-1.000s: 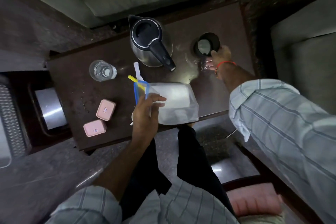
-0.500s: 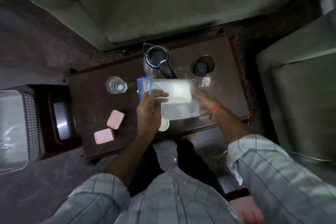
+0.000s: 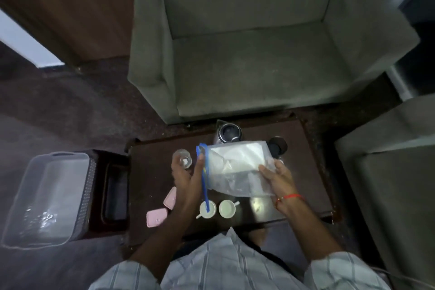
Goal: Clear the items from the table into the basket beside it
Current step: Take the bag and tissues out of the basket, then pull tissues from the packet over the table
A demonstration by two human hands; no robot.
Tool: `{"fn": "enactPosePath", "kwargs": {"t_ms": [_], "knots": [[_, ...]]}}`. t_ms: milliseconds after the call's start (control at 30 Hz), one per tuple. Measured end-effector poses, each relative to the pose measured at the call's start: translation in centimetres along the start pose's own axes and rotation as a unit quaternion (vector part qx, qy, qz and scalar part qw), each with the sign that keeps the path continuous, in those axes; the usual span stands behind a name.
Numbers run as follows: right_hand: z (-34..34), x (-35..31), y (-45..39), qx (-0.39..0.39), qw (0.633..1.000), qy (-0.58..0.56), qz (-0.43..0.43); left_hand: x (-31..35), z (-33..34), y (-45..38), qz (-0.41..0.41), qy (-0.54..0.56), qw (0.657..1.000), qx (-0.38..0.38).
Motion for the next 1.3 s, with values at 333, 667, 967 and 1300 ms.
{"fn": "enactPosePath", "kwargs": {"t_ms": [333, 667, 967, 1300], "knots": [[4.8, -4.2, 1.6, 0.011, 0.952, 0.305, -0.02, 2.1, 0.5, -1.0, -0.063, 0.04, 0.997, -0.019], [16.5, -9.7, 9.2, -0.026, 0.719, 0.62, -0.313, 5.4, 0.1, -0.7, 0.019, -0.081, 0.997, 0.008], [15.8, -8.7, 7.6, -0.112, 0.776, 0.602, -0.149, 6.0, 1.5, 0.4, 0.096, 0.005, 0.991, -0.088], [13.9, -10.3, 6.6, -0.07, 0.827, 0.505, -0.236, 7.2, 0.2, 1.6, 0.145, -0.003, 0.989, -0.036]]}}
Point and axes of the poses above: each hand's wrist, its own y-axis away from the middle knuckle, its own z-axis out of the palm, x = y × z, the point moved 6 cm from there along -y, towards the middle knuckle, and after that the axes turned 11 degrees about -x, right-handed, at the moved point
